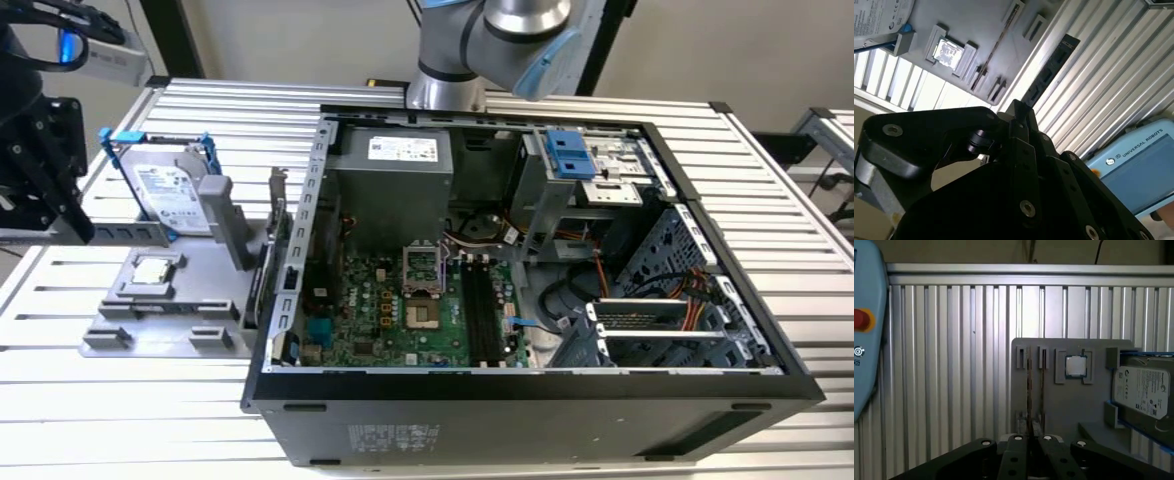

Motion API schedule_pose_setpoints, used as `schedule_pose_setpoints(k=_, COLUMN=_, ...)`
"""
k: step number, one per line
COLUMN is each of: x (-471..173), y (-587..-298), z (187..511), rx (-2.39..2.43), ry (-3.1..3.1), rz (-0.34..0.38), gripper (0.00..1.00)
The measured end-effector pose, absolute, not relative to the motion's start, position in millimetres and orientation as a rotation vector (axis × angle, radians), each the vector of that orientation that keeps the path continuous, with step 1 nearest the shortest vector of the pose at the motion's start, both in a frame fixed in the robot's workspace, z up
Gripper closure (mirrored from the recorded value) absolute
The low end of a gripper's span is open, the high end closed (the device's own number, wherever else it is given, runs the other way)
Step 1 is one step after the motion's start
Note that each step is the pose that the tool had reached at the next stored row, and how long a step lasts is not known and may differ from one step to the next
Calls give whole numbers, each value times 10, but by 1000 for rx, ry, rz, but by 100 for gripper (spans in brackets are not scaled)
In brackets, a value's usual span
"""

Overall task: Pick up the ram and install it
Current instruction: 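Pick up the ram and move it above insertion slot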

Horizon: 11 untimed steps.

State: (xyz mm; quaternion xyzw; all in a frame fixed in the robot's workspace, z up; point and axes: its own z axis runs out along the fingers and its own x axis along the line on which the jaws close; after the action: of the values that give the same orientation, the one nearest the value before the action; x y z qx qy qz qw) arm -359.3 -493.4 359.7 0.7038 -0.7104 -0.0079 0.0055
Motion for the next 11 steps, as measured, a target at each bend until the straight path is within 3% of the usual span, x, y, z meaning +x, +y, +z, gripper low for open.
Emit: schedule_pose_setpoints(k=11, x=-3595, y=-4917, z=3818, rx=2203, ry=-2224, rz=-25, gripper=100)
